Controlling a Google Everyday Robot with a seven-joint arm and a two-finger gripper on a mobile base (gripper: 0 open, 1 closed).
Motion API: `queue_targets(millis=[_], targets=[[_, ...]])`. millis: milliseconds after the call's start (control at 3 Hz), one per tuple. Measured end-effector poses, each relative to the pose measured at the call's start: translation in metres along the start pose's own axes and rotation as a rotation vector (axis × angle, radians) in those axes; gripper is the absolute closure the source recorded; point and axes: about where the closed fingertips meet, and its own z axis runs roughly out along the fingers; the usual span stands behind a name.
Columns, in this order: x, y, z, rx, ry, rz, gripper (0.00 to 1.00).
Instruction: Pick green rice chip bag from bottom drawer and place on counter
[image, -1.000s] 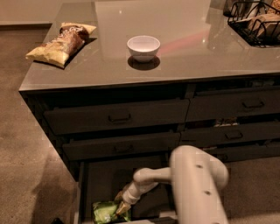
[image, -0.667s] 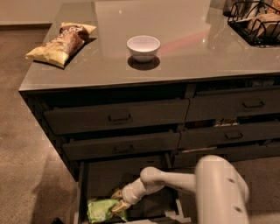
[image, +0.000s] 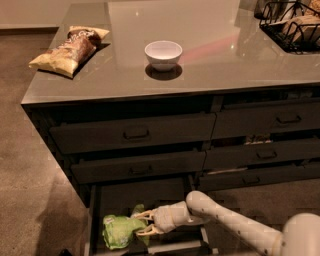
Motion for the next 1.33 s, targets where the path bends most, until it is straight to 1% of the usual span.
queue_targets(millis=[333,667,1000,1333], targets=[[-0.043,0.001,-0.045,0.077,-0.037,-0.070,1.00],[-0.127,-0.010,-0.096,0.103,-0.028,-0.155,1.00],[-0.181,-0.023,-0.124,0.094,-0.021,-0.211,1.00],[-0.240,-0.038,-0.135,0.055,0.008,-0.259,1.00]])
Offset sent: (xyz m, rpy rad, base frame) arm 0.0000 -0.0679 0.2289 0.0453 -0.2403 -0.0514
